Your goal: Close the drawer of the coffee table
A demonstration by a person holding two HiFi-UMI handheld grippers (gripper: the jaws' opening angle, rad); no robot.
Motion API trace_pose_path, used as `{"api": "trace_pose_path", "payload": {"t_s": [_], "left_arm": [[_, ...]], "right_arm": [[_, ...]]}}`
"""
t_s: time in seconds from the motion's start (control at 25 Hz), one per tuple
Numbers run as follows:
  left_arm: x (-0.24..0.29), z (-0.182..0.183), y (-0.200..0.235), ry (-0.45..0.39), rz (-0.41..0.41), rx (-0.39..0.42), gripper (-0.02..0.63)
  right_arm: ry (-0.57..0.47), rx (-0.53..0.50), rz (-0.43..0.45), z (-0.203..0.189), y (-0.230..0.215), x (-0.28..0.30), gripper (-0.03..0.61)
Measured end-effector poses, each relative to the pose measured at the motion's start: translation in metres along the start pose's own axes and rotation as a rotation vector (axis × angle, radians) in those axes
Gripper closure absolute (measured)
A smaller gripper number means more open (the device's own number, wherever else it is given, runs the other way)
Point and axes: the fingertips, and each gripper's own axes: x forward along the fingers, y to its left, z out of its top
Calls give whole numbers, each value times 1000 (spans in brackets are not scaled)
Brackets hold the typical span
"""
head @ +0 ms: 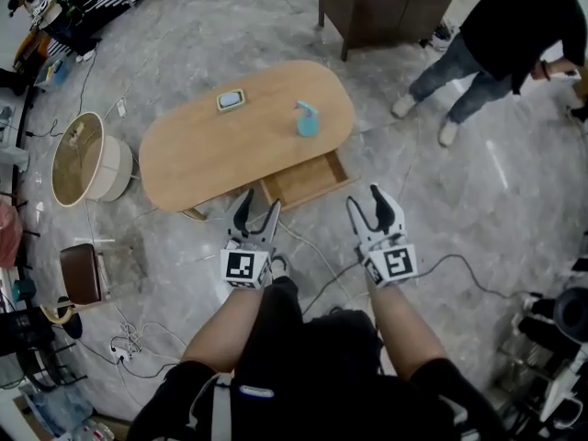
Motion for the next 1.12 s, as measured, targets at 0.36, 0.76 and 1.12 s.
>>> {"api": "trace_pose_path", "payload": {"t_s": [0.36,0.76,1.12], "left_arm": [[31,-59,-14,-13,-18,-14,374],[82,-182,-19,-27,-117,-6,374],[102,-265,-25,-67,-234,72,374]], "right_arm": [[13,17,42,-72,-6,21,379],[4,-18,74,-202,-18,57,379],[-89,14,91,-277,-23,85,379]]}}
